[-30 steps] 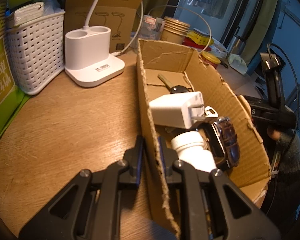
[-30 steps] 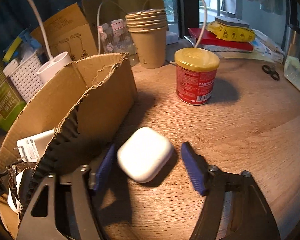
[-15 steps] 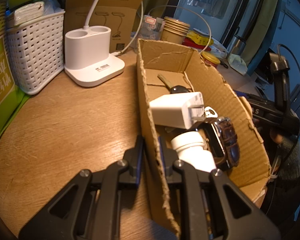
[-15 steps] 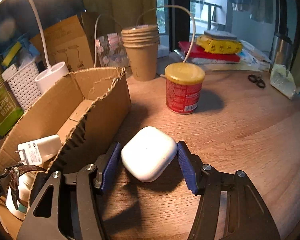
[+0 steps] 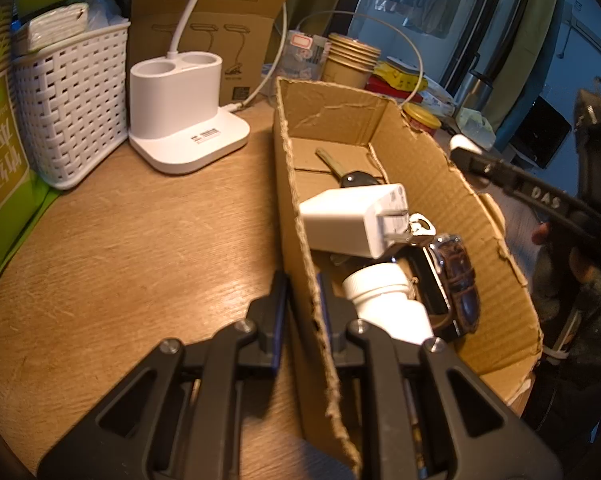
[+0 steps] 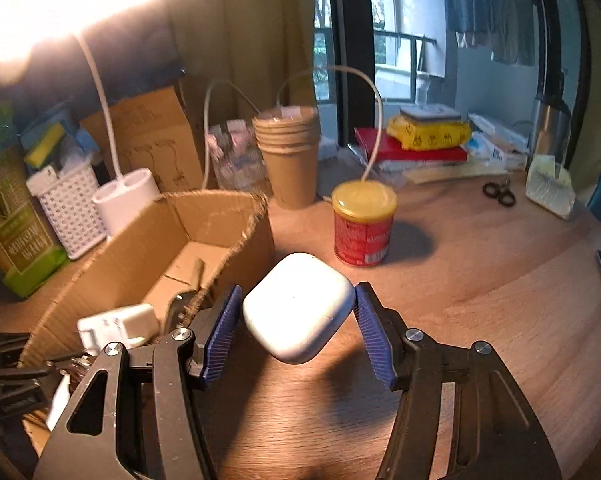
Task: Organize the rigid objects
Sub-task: 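Lift the earbud case with the right gripper and carry it over the box, then lower the earbud case into the box and open the right gripper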
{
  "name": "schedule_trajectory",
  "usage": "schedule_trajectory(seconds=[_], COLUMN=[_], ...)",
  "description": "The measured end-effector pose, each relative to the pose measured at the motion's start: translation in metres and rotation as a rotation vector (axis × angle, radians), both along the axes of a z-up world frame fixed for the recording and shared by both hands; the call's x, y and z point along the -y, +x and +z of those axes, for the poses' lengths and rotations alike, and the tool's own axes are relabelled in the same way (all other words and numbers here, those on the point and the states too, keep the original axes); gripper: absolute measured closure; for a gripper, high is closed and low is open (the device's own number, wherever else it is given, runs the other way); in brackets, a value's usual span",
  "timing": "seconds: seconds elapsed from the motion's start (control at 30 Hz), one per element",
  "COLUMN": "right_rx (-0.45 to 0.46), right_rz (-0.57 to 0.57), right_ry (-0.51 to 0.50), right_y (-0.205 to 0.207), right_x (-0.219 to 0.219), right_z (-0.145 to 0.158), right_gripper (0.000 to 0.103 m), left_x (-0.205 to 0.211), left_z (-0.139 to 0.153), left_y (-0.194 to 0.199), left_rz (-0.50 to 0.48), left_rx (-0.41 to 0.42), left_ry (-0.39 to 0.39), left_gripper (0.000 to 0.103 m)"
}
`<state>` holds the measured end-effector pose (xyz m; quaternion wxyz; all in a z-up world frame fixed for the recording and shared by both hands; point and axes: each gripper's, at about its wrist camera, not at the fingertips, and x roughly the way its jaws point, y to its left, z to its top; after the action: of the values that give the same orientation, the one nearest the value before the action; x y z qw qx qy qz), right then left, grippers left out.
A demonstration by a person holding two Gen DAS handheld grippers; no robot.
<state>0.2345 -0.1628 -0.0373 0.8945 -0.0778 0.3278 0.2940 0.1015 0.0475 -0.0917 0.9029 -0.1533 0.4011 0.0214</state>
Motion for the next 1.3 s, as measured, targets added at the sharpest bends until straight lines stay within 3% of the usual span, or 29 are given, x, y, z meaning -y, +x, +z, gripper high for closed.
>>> schedule_trajectory(seconds=[0.47,1.3], right_rx=[0.085,0.06], right_rz=[0.123,0.186], right_ry=[0.03,-0.073], right_y=[-0.038,-0.042], right_x=[-0.031,-0.067], right_z=[0.031,0.003], right_gripper=[0.042,0.042], left_x=[0.0,0.0], left_z=[0.0,0.0], left_y=[0.0,0.0], left_rz=[-0.004,-0.005], left_rx=[-0.002,-0.002], left_ry=[0.002,0.004], left_gripper=[0.087,0.087])
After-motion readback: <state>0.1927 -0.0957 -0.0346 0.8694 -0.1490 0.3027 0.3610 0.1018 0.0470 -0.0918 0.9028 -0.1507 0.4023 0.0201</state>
